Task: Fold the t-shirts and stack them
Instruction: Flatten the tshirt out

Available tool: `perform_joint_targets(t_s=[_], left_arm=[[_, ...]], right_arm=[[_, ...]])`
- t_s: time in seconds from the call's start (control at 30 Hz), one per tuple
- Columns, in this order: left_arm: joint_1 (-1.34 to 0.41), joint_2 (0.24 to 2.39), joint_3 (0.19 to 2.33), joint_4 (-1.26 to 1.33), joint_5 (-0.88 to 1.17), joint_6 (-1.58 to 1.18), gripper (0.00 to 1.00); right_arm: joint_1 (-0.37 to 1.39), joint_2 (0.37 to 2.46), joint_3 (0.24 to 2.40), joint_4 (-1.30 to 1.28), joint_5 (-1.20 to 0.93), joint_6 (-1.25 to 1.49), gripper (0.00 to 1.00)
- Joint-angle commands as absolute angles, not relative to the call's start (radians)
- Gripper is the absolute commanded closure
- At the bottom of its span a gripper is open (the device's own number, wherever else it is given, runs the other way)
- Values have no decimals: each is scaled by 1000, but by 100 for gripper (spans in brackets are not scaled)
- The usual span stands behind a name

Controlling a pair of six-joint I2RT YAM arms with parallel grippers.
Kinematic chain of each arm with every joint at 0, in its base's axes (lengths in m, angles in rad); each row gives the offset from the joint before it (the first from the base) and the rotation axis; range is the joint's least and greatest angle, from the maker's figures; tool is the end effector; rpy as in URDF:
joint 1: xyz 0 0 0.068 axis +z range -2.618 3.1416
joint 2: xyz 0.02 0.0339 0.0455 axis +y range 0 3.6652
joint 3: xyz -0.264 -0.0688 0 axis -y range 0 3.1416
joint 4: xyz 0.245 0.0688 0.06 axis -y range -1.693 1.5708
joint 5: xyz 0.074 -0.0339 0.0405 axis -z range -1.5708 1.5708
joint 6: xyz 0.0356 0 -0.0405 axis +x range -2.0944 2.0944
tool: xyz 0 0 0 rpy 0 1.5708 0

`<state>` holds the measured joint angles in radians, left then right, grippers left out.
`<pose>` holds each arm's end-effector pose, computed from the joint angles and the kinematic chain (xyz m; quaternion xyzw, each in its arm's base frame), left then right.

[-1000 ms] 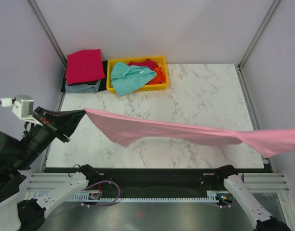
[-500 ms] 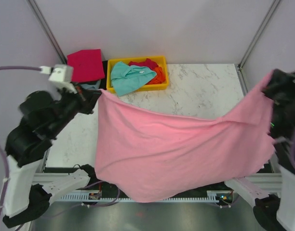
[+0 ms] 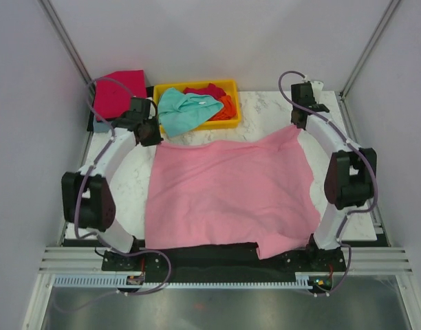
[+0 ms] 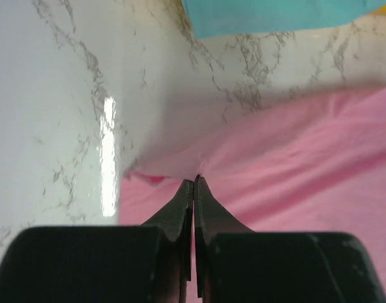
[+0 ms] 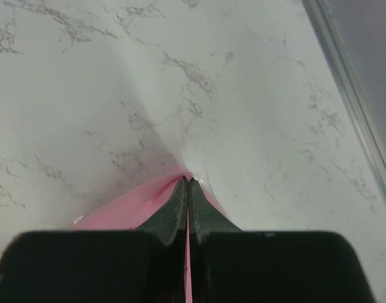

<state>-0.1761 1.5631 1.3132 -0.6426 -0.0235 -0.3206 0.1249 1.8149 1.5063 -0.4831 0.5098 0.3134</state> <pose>0.3339 -0.0586 0.2897 -0.0720 0.9402 -0.0710 0.3252 0.4083 0.0337 0.2777 0.1796 0.8822 -0.1478 0.4094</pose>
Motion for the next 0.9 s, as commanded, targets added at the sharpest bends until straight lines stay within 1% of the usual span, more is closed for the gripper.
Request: perform_joint_targets(t_s=[0.0, 0.07, 0.13, 0.17, 0.2, 0.23, 0.3, 0.33, 0.37, 0.4, 0.43, 0.47, 0.5, 0.57, 0.6, 0.63, 0.7, 0.77, 0.8, 0.83, 0.87], left_arm=[[-155, 1705, 1431, -528, 28, -314, 98], [-152, 1796, 1483, -541, 23, -318, 98], [-152, 1859, 1525, -571, 17, -324, 83], [-152, 1874, 1531, -572, 14, -330, 76], [-152, 1882, 1537, -571, 2, -334, 51], [-150, 1890, 1548, -574, 2, -337, 45], [-150, 1894, 1557, -574, -28, -348, 39], [-150, 1894, 1571, -574, -40, -348, 35], [-146, 1888, 1578, -581, -58, -354, 32], [-143, 1885, 1589, -587, -69, -357, 28], [-137, 1881, 1594, -595, -87, -363, 27], [-126, 1870, 1594, -603, -107, -376, 26], [-117, 1841, 1582, -604, -136, -382, 26], [-85, 1804, 1560, -603, -153, -394, 27], [-78, 1766, 1531, -600, -153, -390, 30], [-78, 1744, 1513, -594, -153, -371, 30], [-80, 1709, 1447, -577, -127, -368, 31], [-87, 1704, 1398, -560, -112, -385, 34], [-90, 1710, 1355, -528, -110, -390, 37], [-100, 1719, 1348, -520, -110, -397, 38], [-104, 1735, 1348, -522, -104, -400, 41]], right_arm=[[118, 1925, 1664, -373, 454, 330, 100], [117, 2004, 1701, -371, 439, 324, 100], [115, 2043, 1739, -373, 428, 319, 100], [114, 2078, 1752, -373, 420, 316, 95], [112, 2097, 1782, -370, 408, 314, 90], [104, 2114, 1798, -371, 385, 311, 88], [97, 2166, 1856, -373, 364, 319, 87], [89, 2183, 1877, -373, 351, 322, 82], [87, 2215, 1899, -373, 333, 324, 75], [86, 2233, 1948, -379, 328, 324, 61], [81, 2252, 1977, -385, 321, 327, 32], [75, 2293, 2009, -393, 286, 333, 24], [68, 2313, 2070, -402, 246, 342, 13], [37, 2364, 2133, -428, 152, 385, 10], [29, 2370, 2170, -454, 135, 393, 10], [23, 2355, 2166, -457, 126, 394, 10], [25, 2306, 2087, -453, 127, 385, 9], [25, 2197, 1990, -440, 153, 387, 9], [23, 2153, 1865, -421, 194, 399, 9], [23, 2057, 1802, -411, 212, 405, 9], [23, 2005, 1670, -400, 225, 413, 9]])
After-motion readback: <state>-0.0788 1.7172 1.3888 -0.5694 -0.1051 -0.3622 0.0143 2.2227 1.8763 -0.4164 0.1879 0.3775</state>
